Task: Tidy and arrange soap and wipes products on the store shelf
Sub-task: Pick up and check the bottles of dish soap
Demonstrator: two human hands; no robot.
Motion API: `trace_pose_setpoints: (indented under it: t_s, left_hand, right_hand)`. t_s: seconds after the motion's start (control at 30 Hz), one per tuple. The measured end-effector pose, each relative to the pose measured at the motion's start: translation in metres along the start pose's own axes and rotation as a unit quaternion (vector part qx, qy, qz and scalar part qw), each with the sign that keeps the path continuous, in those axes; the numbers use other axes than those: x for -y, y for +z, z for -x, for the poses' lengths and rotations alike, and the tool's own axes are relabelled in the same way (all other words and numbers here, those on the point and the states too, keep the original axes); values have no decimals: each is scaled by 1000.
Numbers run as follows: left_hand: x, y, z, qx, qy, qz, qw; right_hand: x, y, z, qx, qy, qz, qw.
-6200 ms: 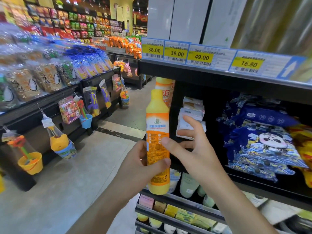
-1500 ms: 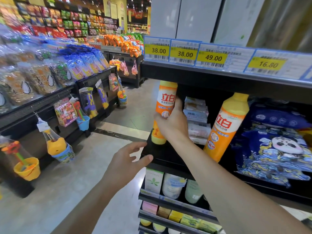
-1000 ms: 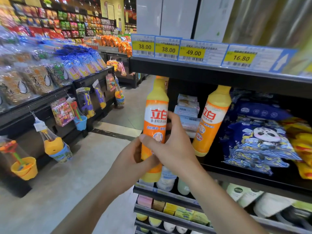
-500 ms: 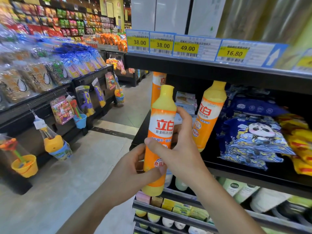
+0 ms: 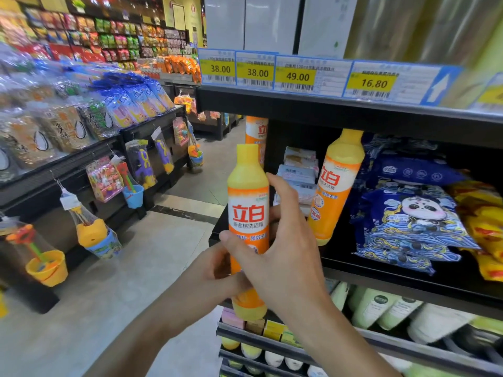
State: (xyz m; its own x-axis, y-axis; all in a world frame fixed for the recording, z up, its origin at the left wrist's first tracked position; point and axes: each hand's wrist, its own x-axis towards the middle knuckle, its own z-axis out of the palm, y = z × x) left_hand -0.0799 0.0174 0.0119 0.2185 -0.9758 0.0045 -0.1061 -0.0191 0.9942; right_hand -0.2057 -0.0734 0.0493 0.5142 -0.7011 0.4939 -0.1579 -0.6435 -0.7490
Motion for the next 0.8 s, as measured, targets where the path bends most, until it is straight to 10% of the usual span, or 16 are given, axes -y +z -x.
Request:
trace_pose_setpoints:
  t_s: [0.4, 0.8]
  left_hand:
    - [-7, -14, 4, 47, -15, 59, 997]
    - [-8, 5, 3, -99, 54, -40, 993]
  right_hand:
    - [-9, -15, -10, 125, 41, -147, 980]
    - [-5, -21, -10, 93, 80, -145, 982]
